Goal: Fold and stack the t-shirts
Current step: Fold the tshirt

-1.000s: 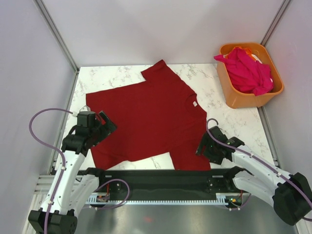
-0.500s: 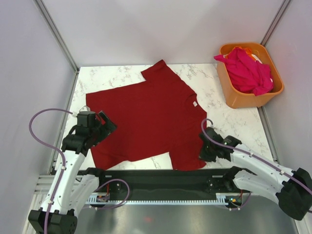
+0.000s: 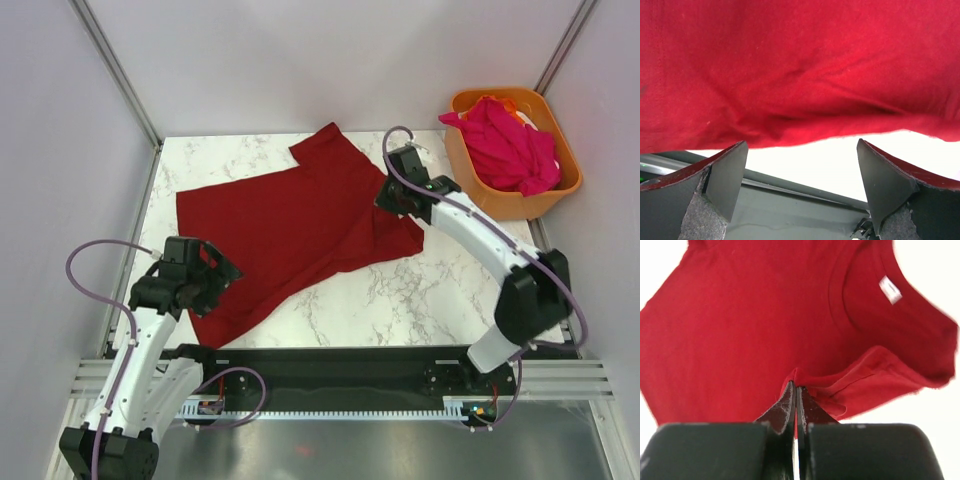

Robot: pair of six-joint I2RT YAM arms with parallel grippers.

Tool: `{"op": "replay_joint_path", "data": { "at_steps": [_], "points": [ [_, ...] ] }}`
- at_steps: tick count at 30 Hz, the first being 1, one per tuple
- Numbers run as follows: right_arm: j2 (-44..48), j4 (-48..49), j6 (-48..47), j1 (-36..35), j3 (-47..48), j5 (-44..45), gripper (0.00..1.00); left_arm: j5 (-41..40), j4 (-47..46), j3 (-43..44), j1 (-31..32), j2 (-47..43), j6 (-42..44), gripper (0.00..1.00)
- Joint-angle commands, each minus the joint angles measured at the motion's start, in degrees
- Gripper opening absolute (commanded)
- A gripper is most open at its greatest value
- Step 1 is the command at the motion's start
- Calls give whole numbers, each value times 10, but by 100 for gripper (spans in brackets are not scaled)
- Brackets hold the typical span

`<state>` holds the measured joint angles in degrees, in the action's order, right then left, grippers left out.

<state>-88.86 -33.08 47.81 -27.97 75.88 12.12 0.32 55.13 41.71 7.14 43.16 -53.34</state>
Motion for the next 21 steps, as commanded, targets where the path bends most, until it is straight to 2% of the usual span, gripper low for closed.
{"op": "replay_joint_path", "data": {
  "at_steps": [1, 10, 18, 21],
  "points": [
    [-87, 34, -39, 14, 74, -20, 0, 13, 23, 13, -3, 2, -27, 98],
    [-294, 45, -65, 53, 255, -45, 0, 7, 43, 21, -5, 23, -48, 98],
    [-380, 29, -70, 99, 406, -60, 0, -1, 53, 21, -5, 48, -44, 91],
    [-408, 25, -68, 109, 443, -81, 0, -1, 51, 23, -4, 64, -33, 84]
  ]
}}
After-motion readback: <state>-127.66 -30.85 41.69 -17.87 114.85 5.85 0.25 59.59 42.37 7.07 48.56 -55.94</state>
